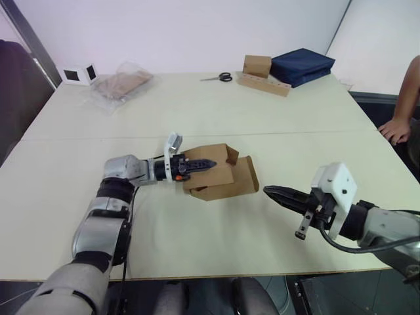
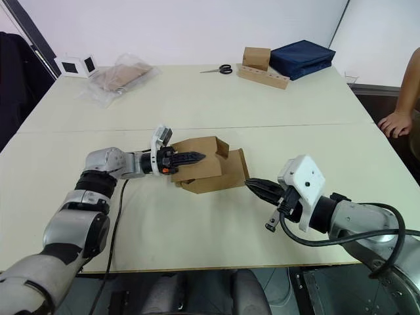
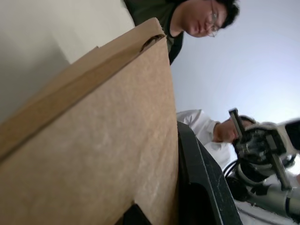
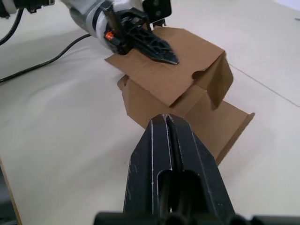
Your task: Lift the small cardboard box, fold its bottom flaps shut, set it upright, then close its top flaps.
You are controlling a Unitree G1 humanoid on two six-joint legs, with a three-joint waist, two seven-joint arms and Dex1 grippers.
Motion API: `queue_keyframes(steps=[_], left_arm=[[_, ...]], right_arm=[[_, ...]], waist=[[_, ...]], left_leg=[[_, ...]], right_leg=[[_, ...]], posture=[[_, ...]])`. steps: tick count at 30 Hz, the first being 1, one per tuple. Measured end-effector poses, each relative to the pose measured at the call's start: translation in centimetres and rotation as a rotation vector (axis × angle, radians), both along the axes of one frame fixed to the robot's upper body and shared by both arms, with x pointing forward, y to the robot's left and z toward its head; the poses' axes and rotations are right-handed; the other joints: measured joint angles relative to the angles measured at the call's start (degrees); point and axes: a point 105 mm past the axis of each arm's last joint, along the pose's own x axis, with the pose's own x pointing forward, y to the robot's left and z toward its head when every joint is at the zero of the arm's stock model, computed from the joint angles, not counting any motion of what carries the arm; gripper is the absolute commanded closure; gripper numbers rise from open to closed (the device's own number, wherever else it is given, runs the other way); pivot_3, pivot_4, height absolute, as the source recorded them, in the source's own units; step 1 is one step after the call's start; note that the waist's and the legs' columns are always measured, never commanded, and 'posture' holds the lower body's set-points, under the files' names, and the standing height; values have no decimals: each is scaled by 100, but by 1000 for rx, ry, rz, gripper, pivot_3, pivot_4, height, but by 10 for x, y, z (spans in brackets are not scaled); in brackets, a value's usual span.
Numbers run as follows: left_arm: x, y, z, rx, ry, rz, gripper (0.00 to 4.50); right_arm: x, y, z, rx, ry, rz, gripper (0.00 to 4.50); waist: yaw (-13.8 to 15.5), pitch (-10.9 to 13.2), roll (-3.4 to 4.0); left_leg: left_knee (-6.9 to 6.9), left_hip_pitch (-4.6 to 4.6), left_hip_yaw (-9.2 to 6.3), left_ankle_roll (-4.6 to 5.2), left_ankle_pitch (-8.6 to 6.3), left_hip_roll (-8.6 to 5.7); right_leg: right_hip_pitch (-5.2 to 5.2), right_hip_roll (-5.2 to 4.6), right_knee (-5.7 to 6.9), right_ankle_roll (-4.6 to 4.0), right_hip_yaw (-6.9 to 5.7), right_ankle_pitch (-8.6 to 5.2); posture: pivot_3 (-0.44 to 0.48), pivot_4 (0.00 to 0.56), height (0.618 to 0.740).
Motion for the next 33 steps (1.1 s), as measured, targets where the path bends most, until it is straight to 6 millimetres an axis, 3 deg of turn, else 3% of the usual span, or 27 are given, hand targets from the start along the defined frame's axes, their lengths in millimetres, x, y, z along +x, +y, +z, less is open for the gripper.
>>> queue_keyframes(steps=[5, 10, 18, 23, 33], left_arm=[[-19, 4, 50, -43, -281, 7, 4474], [-34, 6, 68, -48, -406, 21, 4474], [-41, 5, 71, -49, -455, 37, 4474], [-40, 5, 73, -51, -471, 52, 4474], [-43, 9, 69, -72, -463, 44, 4474]], right_arm=[[26, -3, 38, 127, -143, -48, 4500], [58, 2, 62, 250, -243, -96, 4500], [91, 31, 58, 288, -246, -60, 4500], [86, 57, 47, 288, -213, 37, 4500], [84, 70, 40, 277, -206, 78, 4500]], waist=[[48, -2, 3], [25, -2, 4], [13, -2, 5], [14, -2, 5], [6, -2, 5]], left_leg=[[0, 1, -2, -6, 3, 0], [0, 0, 0, -7, 4, -2], [-3, 0, 0, -7, 4, -1], [-2, -1, 0, -8, 4, -2], [-3, -1, 0, -7, 4, -2]], right_leg=[[1, -2, 2, 0, -2, 0], [-2, -3, 2, 0, -1, 0], [-6, -1, 2, 0, -1, 0], [-6, -2, 2, 0, -1, 0], [-9, -1, 3, 0, -1, 0]], posture=[[0, 150, 740], [0, 150, 740], [0, 150, 740], [0, 150, 740], [0, 150, 740]])
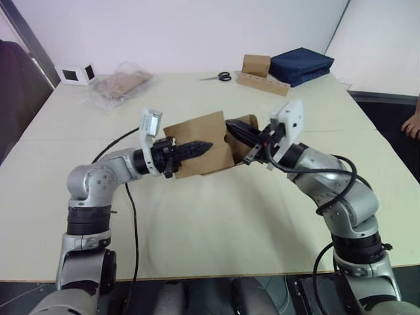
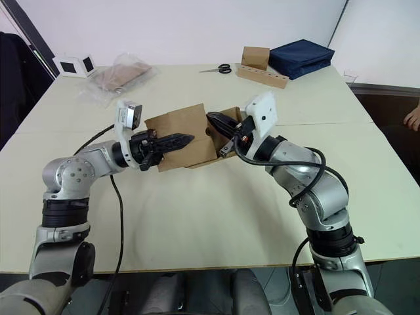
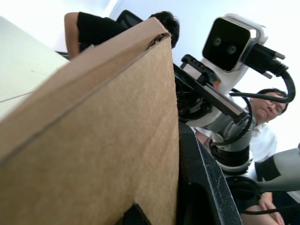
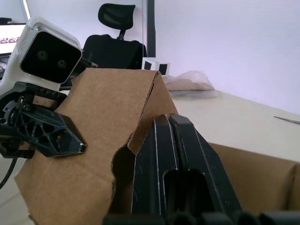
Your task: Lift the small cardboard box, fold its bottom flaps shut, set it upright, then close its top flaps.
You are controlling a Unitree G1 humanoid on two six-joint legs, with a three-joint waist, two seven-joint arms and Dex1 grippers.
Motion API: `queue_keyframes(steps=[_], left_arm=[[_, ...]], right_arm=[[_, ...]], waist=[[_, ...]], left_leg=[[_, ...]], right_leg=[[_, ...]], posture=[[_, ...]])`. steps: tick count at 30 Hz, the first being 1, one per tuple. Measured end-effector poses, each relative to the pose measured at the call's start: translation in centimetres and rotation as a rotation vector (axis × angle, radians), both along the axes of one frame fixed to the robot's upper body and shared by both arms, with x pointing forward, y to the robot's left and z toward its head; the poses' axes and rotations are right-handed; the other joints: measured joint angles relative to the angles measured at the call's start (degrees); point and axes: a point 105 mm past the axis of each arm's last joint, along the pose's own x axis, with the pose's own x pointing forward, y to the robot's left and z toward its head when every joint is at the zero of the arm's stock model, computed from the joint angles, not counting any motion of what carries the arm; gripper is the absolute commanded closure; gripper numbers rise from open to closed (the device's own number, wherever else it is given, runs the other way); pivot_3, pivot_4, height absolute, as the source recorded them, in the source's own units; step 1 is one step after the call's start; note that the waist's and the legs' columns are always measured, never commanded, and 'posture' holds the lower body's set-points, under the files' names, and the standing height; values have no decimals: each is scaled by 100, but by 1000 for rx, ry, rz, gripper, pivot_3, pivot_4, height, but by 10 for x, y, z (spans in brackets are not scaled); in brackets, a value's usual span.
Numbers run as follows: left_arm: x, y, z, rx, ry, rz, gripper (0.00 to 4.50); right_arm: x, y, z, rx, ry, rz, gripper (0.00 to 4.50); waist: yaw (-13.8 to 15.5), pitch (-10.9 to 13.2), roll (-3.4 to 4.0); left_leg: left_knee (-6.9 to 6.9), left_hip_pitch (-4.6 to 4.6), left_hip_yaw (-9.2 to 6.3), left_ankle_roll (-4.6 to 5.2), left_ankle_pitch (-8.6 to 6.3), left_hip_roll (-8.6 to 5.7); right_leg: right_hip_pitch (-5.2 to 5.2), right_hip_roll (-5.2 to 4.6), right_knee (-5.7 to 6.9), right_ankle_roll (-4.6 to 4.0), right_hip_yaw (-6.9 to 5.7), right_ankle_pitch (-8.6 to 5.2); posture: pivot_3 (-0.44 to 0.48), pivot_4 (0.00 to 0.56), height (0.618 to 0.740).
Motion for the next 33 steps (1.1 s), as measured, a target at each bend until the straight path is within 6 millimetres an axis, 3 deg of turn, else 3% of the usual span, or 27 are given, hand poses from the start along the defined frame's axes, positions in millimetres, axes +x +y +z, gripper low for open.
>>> queue_keyframes(steps=[11, 21, 33], left_arm=[[-4, 1, 1, -6, 16, -28, 4474], [2, 0, -3, -18, 34, -3, 4474], [4, -1, -3, -15, 40, 16, 4474]], right_arm=[[-4, 9, 0, -8, -19, 31, 4500], [-3, 5, -2, -47, -23, 23, 4500], [-3, -19, 6, -106, -58, -5, 4500]], waist=[[0, 0, 0], [0, 0, 0], [4, 0, 0]], left_leg=[[0, 0, 0, 0, 0, 0], [0, 0, 0, 0, 0, 0], [-1, 0, 0, 1, 0, 0]], right_leg=[[0, 0, 0, 0, 0, 0], [0, 0, -1, 0, 0, 0], [0, 0, -1, 0, 0, 0]], posture=[[0, 150, 740], [0, 150, 740], [0, 150, 740]])
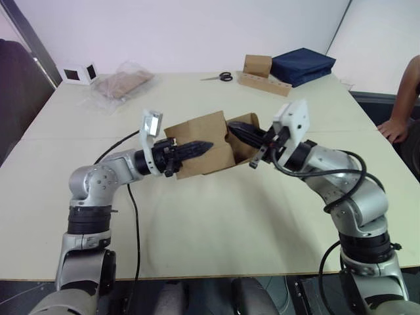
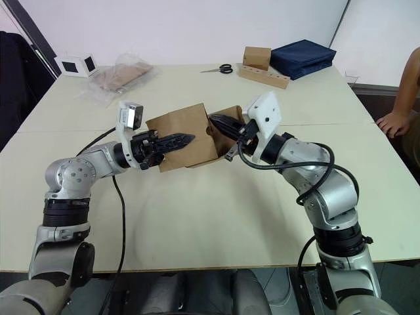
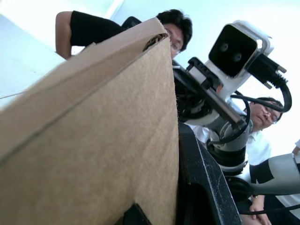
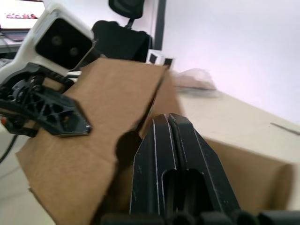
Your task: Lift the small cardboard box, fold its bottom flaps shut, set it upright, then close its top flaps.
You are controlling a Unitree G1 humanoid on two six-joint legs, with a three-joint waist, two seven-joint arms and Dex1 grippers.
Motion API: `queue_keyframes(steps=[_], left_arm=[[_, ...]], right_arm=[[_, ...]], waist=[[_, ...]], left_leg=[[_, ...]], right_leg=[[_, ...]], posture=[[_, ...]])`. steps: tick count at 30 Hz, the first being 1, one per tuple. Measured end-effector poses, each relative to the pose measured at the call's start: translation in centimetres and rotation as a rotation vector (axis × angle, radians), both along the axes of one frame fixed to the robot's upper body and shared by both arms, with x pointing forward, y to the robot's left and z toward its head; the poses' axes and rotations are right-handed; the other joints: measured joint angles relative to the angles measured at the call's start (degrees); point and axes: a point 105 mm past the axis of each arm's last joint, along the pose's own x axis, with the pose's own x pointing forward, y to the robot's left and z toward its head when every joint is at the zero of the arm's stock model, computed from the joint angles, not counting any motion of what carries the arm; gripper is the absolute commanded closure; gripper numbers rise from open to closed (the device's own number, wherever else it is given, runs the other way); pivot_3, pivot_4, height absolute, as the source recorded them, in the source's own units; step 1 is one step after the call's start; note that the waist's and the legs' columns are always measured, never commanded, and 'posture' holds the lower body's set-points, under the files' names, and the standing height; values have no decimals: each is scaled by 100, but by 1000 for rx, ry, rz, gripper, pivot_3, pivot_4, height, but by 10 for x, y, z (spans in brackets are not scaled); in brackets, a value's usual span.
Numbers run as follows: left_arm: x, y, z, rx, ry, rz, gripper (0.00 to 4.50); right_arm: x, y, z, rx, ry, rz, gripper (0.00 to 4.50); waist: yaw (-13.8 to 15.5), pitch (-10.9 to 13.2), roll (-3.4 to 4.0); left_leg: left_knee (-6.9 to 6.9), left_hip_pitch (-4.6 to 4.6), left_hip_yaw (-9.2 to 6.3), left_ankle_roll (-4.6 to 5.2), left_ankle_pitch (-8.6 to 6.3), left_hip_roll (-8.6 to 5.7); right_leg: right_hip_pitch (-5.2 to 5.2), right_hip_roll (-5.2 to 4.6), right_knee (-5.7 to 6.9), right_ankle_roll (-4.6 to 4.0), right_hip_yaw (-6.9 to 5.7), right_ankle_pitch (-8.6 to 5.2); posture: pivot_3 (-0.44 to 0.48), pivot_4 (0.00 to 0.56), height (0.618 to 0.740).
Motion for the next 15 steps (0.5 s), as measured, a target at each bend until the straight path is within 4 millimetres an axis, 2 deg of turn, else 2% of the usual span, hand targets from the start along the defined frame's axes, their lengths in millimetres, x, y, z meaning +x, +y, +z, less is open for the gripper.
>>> queue_keyframes(steps=[4, 7, 11, 15], left_arm=[[2, 2, 3, -7, -4, 18, 4474], [2, 2, 8, -16, -13, 17, 4474], [4, 4, 15, -27, -25, 25, 4474], [4, 3, 17, -32, -26, 29, 4474]], right_arm=[[-1, -20, 6, -11, -6, -49, 4500], [-7, -34, 3, -18, 9, -84, 4500], [-20, -53, -15, -23, 77, -146, 4500], [-31, -55, -37, -25, 148, -166, 4500]], waist=[[7, 0, 0], [8, 0, 0], [17, 0, -1], [-12, 1, 0]], left_leg=[[0, -1, 0, 1, 0, 0], [-1, -2, 0, 1, 0, 0], [-1, -2, -1, 1, 0, -1], [-1, -1, 0, 1, 0, 0]], right_leg=[[0, 0, -1, 0, 0, 0], [0, 0, -2, 0, 0, 0], [2, 0, -2, 0, 0, 0], [1, 1, -1, 0, 1, 0]], posture=[[0, 150, 740], [0, 150, 740], [0, 150, 740], [0, 150, 740]])
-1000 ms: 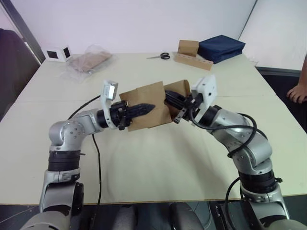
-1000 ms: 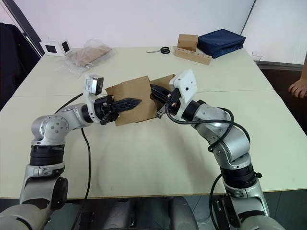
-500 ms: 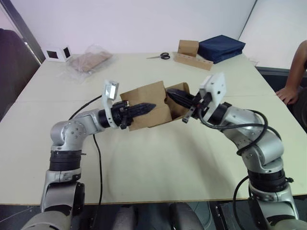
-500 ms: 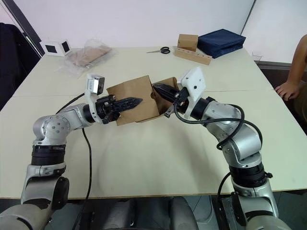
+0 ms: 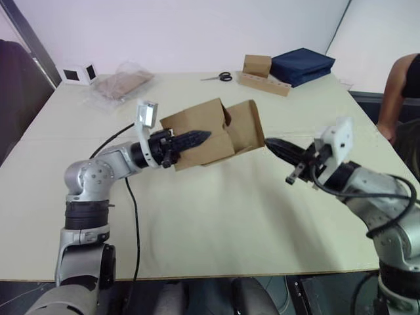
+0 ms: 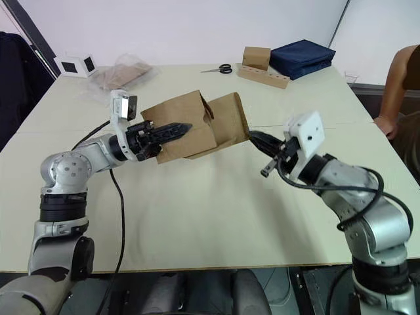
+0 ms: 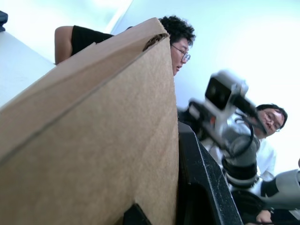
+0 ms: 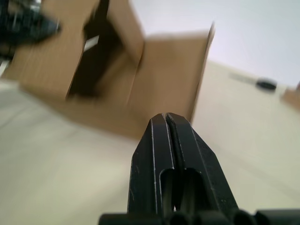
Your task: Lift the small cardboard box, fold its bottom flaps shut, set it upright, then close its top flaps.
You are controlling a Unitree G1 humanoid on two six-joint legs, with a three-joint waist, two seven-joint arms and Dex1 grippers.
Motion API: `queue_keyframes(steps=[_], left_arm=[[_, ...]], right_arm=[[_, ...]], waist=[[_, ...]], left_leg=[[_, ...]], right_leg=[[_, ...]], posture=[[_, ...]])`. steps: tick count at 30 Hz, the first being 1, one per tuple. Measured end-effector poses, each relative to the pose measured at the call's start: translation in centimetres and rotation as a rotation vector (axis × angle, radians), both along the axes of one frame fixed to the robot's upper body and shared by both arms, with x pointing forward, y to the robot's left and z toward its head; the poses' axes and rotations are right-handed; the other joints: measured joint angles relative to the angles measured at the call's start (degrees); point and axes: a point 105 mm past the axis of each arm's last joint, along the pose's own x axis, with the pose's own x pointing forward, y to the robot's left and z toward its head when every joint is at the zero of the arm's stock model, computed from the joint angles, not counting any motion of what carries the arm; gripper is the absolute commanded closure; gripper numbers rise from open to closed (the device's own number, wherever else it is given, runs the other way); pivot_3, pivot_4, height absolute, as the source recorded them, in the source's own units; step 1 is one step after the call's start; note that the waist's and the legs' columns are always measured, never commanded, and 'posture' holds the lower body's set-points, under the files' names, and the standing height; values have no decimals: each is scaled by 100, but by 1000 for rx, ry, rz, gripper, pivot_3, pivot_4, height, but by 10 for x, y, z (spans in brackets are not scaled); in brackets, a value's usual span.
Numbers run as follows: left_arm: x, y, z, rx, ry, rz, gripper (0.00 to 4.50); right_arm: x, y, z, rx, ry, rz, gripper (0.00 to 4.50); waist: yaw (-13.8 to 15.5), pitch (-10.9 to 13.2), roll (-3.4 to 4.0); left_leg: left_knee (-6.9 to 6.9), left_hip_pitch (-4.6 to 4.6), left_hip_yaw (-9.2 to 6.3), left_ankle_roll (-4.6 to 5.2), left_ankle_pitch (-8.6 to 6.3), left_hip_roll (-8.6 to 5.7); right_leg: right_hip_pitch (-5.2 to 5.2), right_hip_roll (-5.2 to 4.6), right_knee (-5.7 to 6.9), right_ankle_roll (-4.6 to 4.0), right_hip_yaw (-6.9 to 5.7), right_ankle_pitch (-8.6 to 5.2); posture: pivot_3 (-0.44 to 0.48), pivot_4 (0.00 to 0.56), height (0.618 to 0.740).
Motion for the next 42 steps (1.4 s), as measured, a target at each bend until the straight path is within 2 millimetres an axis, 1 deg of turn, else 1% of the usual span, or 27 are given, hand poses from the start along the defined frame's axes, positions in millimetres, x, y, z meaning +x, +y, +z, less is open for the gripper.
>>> queue_keyframes(steps=[3, 8, 14, 24, 30, 33, 38, 41, 42], left_arm=[[0, -1, 0, -5, 5, -1, 4474], [-2, -2, 1, -13, 15, -18, 4474], [-3, -5, 0, -17, 28, -34, 4474], [-6, -9, -1, -15, 48, -58, 4474], [-6, -9, -1, -12, 55, -61, 4474], [-8, -10, 0, -15, 51, -68, 4474], [-11, -8, 4, -5, 34, -73, 4474], [-14, -6, 5, -6, 32, -84, 4474], [-15, -5, 5, 0, 34, -90, 4474]], right_arm=[[-1, 3, 1, 26, -10, -11, 4500], [-1, 21, -3, 68, 4, 24, 4500], [-1, 42, 1, 68, -13, 95, 4500], [2, 58, 2, 43, -8, 176, 4500], [1, 58, 1, 35, -2, 195, 4500], [1, 55, 1, 26, -3, 195, 4500], [1, 33, 17, 50, -19, 151, 4500], [-6, 18, 30, 126, -3, 166, 4500], [-10, 10, 34, 174, 14, 177, 4500]], waist=[[-2, 0, 0], [13, 0, 0], [14, 0, 0], [13, 0, 0], [13, 0, 0], [14, 0, 0], [20, 0, -1], [23, 1, -2], [21, 1, -2]], left_leg=[[0, 1, -2, 0, 0, 1], [0, 0, -1, -1, 0, -1], [0, 0, -2, -1, 0, -1], [0, 0, -2, -1, 0, -1], [0, 0, -2, -1, 0, -1], [0, 0, -2, -1, 0, -1], [0, -1, -2, 0, 0, -1], [-1, -1, -2, 0, 0, -1], [-1, -1, -2, 0, 0, -1]], right_leg=[[0, 2, 0, 0, -1, 0], [0, -1, -1, 0, 0, 0], [0, -1, -2, 0, -1, 0], [0, 0, -2, 0, -1, 0], [0, -1, -2, 0, -1, 0], [0, -1, -2, 0, -1, 0], [0, -1, -3, 0, -1, 0], [1, -1, -4, 0, -1, 0], [1, -1, -4, 0, -1, 0]], posture=[[0, 150, 740], [0, 150, 740], [0, 150, 740], [0, 150, 740], [0, 150, 740], [0, 150, 740], [0, 150, 740], [0, 150, 740], [0, 150, 740]])
